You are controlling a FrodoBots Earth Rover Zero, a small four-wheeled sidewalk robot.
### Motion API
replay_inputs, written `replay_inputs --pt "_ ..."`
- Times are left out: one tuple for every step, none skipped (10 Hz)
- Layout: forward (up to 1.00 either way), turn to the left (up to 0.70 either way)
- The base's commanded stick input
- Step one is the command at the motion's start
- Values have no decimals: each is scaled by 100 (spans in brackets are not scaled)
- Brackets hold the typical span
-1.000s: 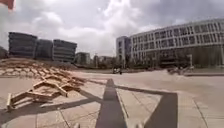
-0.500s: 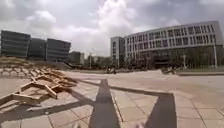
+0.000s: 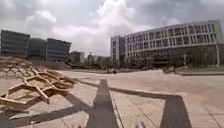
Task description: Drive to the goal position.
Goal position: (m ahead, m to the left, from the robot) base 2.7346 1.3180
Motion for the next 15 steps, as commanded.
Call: replay_inputs --pt "60 0" --pt "60 0" --pt "60 0" --pt "60 0" --pt "60 0" --pt "60 -13" --pt "60 -14" --pt "60 -15" --pt "60 -15" --pt "60 -15" --pt "60 -15" --pt "60 -15" --pt "60 -15" --pt "60 -15" --pt "60 -15"
